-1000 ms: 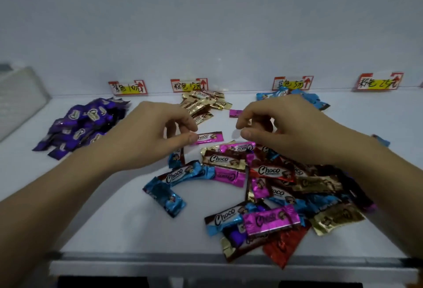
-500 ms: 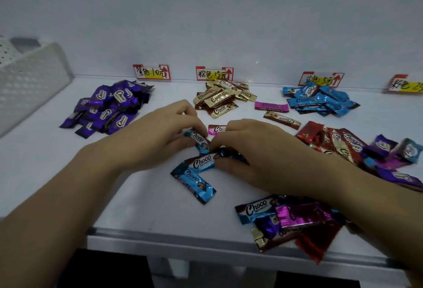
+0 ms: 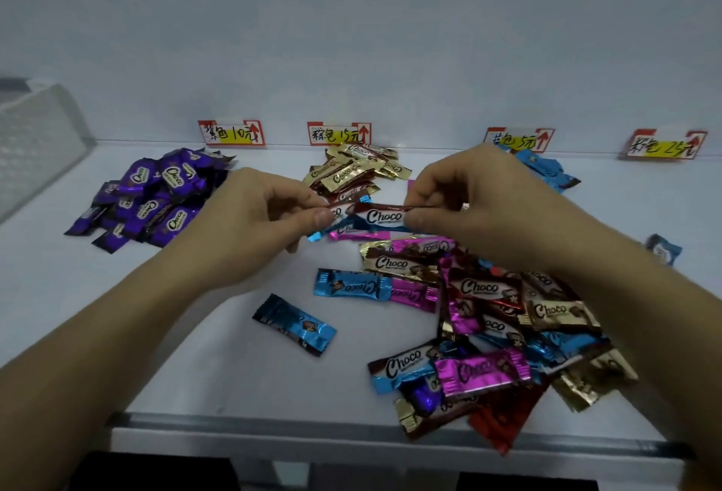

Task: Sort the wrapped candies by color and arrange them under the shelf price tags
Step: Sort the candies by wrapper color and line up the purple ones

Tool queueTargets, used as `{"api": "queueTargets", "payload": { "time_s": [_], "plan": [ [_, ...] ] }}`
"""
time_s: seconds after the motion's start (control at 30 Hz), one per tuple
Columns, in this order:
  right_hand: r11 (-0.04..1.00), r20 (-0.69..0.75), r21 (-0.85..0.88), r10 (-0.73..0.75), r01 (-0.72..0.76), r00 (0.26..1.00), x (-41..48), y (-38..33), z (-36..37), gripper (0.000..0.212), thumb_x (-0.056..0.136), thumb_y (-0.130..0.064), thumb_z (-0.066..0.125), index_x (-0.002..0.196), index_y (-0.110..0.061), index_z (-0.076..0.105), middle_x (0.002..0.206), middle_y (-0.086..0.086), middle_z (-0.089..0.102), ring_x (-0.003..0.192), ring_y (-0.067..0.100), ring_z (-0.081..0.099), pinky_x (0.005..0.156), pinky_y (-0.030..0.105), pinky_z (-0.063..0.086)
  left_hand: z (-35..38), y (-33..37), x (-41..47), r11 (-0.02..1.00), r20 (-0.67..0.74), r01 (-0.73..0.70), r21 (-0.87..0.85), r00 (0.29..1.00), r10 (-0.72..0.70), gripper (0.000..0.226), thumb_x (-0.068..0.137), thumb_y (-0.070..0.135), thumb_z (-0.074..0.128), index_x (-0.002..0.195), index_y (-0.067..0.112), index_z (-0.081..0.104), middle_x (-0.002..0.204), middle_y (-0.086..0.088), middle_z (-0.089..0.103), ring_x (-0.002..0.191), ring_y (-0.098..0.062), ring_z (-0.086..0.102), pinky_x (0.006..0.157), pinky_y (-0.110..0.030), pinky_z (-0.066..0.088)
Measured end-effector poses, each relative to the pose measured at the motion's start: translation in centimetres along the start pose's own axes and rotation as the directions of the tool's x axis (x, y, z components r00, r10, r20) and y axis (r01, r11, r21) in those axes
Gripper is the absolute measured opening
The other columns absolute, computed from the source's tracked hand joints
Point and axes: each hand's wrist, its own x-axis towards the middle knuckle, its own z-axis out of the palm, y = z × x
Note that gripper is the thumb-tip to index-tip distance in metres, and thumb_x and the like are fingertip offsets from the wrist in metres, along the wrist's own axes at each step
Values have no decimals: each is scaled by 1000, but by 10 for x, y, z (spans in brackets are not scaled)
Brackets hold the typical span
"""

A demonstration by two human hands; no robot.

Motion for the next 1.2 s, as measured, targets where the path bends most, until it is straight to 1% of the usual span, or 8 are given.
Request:
{"api": "queueTargets", "payload": {
  "time_s": [0.13,0.33,0.47,0.63,0.73,0.93,1.03,1.2],
  "plan": [
    [989,91,36,140,-144,986,3,25,-43,4,88,-20,75,86,-24,76,70,-3,73,62,13,67,60,23,54,7,16,23,994,101,-12,105,995,2,11,95,26,63,92,31,73,64,9,70,54,1,59,54,-9,41],
    [926,-38,-102,363,-365,931,6,95,-92,13,92,-15,71,87,-26,77,62,-9,70,57,5,59,56,23,43,47,51,84,997,75,-10,78,997,4,11,93,30,69,82,33,71,63,13,70,55,1,62,56,-22,47],
    [862,-152,-7,499,-506,853,3,132,-106,9,93,-15,70,89,-18,78,71,12,70,62,17,53,54,30,42,78,70,123,998,120,40,39,992,-44,10,93,28,70,91,21,76,69,6,72,59,-3,61,54,-19,49],
    [801,-253,156,599,-579,760,9,151,-100,6,91,-18,73,89,-13,75,80,8,71,61,15,56,52,28,46,104,79,160,989,125,101,112,986,-115,23,92,36,71,80,17,77,82,-4,75,71,-17,61,74,-37,56],
    [799,-259,182,601,-573,756,12,155,-96,14,89,-25,76,89,-12,74,72,5,73,57,14,56,52,27,46,116,79,171,978,127,114,175,982,-137,30,91,40,71,73,15,74,81,-6,73,76,-19,61,75,-38,54],
    [845,-297,111,531,-524,794,13,152,-91,23,88,-38,76,91,-15,72,66,-1,71,56,9,58,55,27,43,122,79,173,927,71,31,374,996,-61,42,90,54,66,73,15,66,66,-1,60,65,-15,55,56,-28,41],
    [899,-327,-15,410,-438,852,13,141,-88,22,88,-41,75,95,-20,72,79,-6,66,73,7,60,58,25,40,111,79,160,897,53,-56,438,998,36,41,90,58,63,76,19,64,72,2,64,71,-13,60,63,-30,46],
    [956,-231,-173,193,-235,954,14,111,-76,14,93,-37,68,96,-23,70,76,-14,55,67,1,51,54,17,33,74,75,117,914,89,-105,392,993,76,37,91,52,63,73,20,64,67,5,60,64,-8,55,58,-26,39]
  ]
}}
